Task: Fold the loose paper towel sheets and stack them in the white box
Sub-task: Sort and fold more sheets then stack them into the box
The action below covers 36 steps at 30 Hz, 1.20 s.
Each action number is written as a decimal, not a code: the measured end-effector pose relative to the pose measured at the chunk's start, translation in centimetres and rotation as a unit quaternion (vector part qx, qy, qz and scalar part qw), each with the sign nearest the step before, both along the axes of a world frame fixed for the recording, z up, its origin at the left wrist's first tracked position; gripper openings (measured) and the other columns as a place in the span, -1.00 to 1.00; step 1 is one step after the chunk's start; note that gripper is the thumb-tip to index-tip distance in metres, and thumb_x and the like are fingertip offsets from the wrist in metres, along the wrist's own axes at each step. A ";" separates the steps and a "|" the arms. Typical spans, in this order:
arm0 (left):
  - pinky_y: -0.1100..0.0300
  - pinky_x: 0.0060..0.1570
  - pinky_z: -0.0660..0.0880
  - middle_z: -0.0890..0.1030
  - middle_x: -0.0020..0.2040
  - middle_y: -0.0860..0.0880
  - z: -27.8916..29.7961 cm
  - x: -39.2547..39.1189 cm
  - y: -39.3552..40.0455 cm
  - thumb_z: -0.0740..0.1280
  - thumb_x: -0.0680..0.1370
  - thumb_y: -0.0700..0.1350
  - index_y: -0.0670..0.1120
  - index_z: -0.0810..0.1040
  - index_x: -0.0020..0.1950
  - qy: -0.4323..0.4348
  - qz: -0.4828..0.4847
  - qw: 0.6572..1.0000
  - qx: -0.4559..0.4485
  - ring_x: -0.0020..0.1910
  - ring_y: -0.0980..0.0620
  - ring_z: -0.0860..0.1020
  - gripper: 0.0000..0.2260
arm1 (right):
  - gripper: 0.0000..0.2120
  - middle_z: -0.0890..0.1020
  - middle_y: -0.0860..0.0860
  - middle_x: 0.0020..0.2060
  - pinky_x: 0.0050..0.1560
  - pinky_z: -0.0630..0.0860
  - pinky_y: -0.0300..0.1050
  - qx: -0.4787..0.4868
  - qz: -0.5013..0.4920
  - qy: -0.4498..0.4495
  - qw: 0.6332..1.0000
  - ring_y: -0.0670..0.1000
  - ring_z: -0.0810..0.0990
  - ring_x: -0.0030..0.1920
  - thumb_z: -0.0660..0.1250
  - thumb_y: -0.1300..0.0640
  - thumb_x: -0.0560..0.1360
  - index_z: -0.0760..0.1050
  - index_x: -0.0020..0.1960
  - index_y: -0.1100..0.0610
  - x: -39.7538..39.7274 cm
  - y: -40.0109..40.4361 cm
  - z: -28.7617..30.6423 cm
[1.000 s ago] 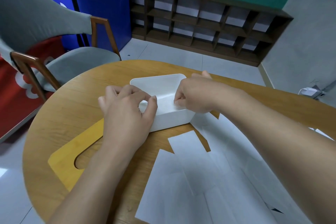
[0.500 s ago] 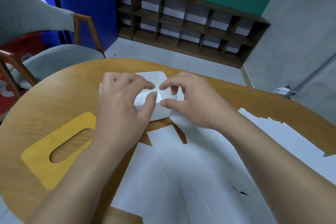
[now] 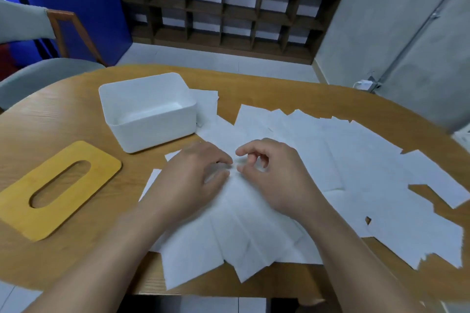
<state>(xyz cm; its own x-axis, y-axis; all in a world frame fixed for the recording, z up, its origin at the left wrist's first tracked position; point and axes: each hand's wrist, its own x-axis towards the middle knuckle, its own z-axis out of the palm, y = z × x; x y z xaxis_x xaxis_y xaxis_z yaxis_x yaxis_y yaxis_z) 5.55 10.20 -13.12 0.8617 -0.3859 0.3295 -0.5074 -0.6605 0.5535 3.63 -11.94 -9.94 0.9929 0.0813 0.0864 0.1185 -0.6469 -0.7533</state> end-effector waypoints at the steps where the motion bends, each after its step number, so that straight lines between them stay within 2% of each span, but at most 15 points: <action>1: 0.43 0.10 0.38 0.62 0.06 0.31 -0.2 -0.1 -0.2 0.49 0.64 -0.01 0.13 0.72 0.19 0.004 0.001 1.000 0.009 0.13 0.21 0.54 -0.86 | -0.84 0.64 -0.14 -0.09 -0.09 0.40 -0.41 0.007 -0.007 0.002 1.000 -0.23 0.55 -0.09 0.54 0.09 0.59 0.72 0.14 -0.11 -0.3 -0.3 -0.3; 5: 0.38 0.05 0.37 0.62 0.00 0.26 -0.8 -0.2 -0.9 0.45 0.65 -0.10 0.11 0.71 0.17 0.019 -0.019 0.999 0.025 0.09 0.25 0.49 -0.86 | -0.91 0.64 -0.15 -0.11 -0.14 0.40 -0.38 -0.022 -0.008 0.031 0.999 -0.21 0.57 -0.11 0.56 -0.06 0.57 0.68 0.04 -0.12 -1.8 -1.2 -0.2; 7: 0.39 0.02 0.36 0.63 0.00 0.23 -0.9 -0.1 -1.2 0.41 0.65 -0.19 0.09 0.72 0.13 0.022 -0.024 0.999 0.030 0.09 0.26 0.48 -0.81 | -0.81 0.60 -0.16 -0.10 -0.14 0.40 -0.32 -0.073 0.013 0.039 0.996 -0.17 0.54 -0.11 0.53 -0.19 0.55 0.61 0.03 -0.12 -3.1 -1.0 0.2; 11: 0.17 0.08 0.51 0.67 0.02 0.19 -1.0 0.0 -1.4 0.39 0.66 -0.21 0.06 0.72 0.13 0.016 -0.030 0.999 0.037 0.10 0.16 0.55 -0.81 | -0.60 0.51 -0.22 0.06 0.03 0.50 -0.21 -0.196 0.062 0.050 0.977 -0.14 0.51 0.04 0.41 -0.37 0.56 0.46 0.22 -0.14 -5.8 0.3 0.4; 14: 0.18 0.07 0.51 0.67 0.01 0.19 -0.8 -0.2 -1.5 0.41 0.66 -0.20 0.04 0.72 0.12 0.012 -0.030 0.999 0.037 0.08 0.17 0.55 -0.83 | -0.63 0.49 -0.19 0.10 0.09 0.56 -0.13 -0.224 0.075 0.025 0.971 -0.10 0.51 0.09 0.36 -0.33 0.61 0.47 0.25 -0.12 -6.2 0.6 -0.4; 18: 0.20 0.09 0.51 0.68 0.03 0.19 -0.9 -0.2 -1.5 0.42 0.66 -0.22 0.03 0.73 0.13 0.010 -0.041 0.999 0.031 0.09 0.18 0.57 -0.82 | -0.77 0.53 -0.19 0.02 -0.01 0.52 -0.22 -0.192 0.068 0.019 0.979 -0.13 0.54 -0.03 0.40 -0.23 0.64 0.58 0.17 -0.12 -5.6 0.2 -0.7; 20: 0.28 0.12 0.49 0.69 0.07 0.20 -0.8 -0.2 -1.4 0.41 0.65 -0.27 0.05 0.75 0.15 0.020 -0.053 0.998 0.022 0.13 0.20 0.57 -0.77 | -0.86 0.59 -0.19 -0.03 -0.01 0.57 -0.20 -0.173 0.059 0.009 0.983 -0.14 0.58 -0.06 0.42 -0.16 0.65 0.65 0.08 -0.12 -5.6 -0.2 -0.7; 22: 0.38 0.16 0.43 0.69 0.13 0.22 -0.5 -0.4 -1.2 0.38 0.62 -0.36 0.07 0.75 0.18 0.038 -0.076 0.996 0.012 0.20 0.19 0.58 -0.64 | -0.88 0.62 -0.18 -0.09 -0.02 0.62 -0.15 -0.157 0.054 -0.001 0.986 -0.12 0.62 -0.08 0.42 -0.08 0.65 0.66 -0.03 -0.09 -5.5 -0.4 -0.9; 24: 0.38 0.20 0.43 0.67 0.22 0.24 0.0 -0.6 -0.8 0.31 0.54 -0.47 0.12 0.74 0.21 0.067 -0.113 0.991 -0.002 0.33 0.12 0.56 -0.47 | -0.86 0.64 -0.16 -0.14 -0.05 0.62 -0.11 -0.128 0.056 0.003 0.990 -0.09 0.63 -0.10 0.43 0.00 0.64 0.64 -0.10 -0.06 -5.4 -0.6 -1.2; 26: 0.42 0.11 0.42 0.64 0.30 0.26 0.6 -0.8 -0.6 0.28 0.46 -0.51 0.17 0.72 0.23 0.105 -0.143 0.984 -0.010 0.42 0.09 0.51 -0.36 | -0.84 0.65 -0.14 -0.18 -0.09 0.58 -0.18 -0.071 0.058 0.018 0.996 -0.06 0.64 -0.10 0.45 0.07 0.63 0.65 -0.13 -0.03 -5.3 -1.1 -1.1; 28: 0.42 0.16 0.43 0.64 0.32 0.25 1.1 -1.0 -0.7 0.38 0.49 -0.45 0.20 0.71 0.22 0.125 -0.152 0.980 -0.013 0.45 0.08 0.49 -0.43 | -0.84 0.69 -0.13 -0.19 -0.09 0.56 -0.25 -0.005 0.055 0.048 0.997 -0.07 0.65 -0.09 0.46 0.10 0.64 0.67 -0.12 -0.03 -5.3 -1.9 -0.4; 30: 0.34 0.28 0.43 0.67 0.26 0.25 1.4 -0.9 -1.1 0.52 0.59 -0.24 0.20 0.71 0.17 0.109 -0.136 0.984 -0.032 0.42 0.09 0.53 -0.67 | -0.85 0.70 -0.11 -0.18 -0.09 0.57 -0.26 0.049 0.056 0.070 0.995 -0.06 0.66 -0.10 0.45 0.10 0.65 0.68 -0.10 -0.03 -5.2 -2.7 0.4; 32: 0.26 0.15 0.48 0.71 0.14 0.23 1.7 -0.9 -1.5 0.53 0.63 -0.04 0.20 0.73 0.12 0.096 -0.104 0.988 -0.066 0.25 0.09 0.59 -0.87 | -0.88 0.71 -0.07 -0.16 -0.09 0.55 -0.27 0.084 0.049 0.065 0.993 -0.05 0.67 -0.10 0.44 0.09 0.66 0.70 -0.05 0.00 -5.0 -3.5 0.9; 33: 0.20 0.03 0.49 0.72 0.08 0.20 1.7 -0.8 -1.7 0.52 0.64 0.00 0.20 0.73 0.08 0.097 -0.089 0.988 -0.084 0.14 0.07 0.61 -0.92 | -0.90 0.72 -0.06 -0.14 -0.09 0.54 -0.29 0.110 0.041 0.064 0.991 -0.06 0.68 -0.09 0.44 0.08 0.67 0.70 -0.01 0.02 -4.9 -3.7 1.0; 36: -0.06 -0.12 0.50 0.72 -0.02 0.08 1.5 -0.4 -2.1 0.50 0.66 -0.04 0.11 0.73 0.02 0.105 -0.064 0.982 -0.145 -0.08 -0.04 0.59 -0.95 | -0.79 0.77 -0.08 -0.03 0.04 0.61 -0.26 0.167 -0.009 0.065 0.984 -0.10 0.73 0.03 0.34 0.02 0.72 0.74 0.07 0.04 -4.7 -4.4 0.9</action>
<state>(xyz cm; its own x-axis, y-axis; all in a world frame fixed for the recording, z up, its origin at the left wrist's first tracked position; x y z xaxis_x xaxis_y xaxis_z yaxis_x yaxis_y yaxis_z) 5.14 8.09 -11.62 0.8727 -0.4118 0.2622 -0.4309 -0.3973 0.8102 -1.06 -16.36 -9.00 0.9984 0.0523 -0.0216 -0.0012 -0.3628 -0.9319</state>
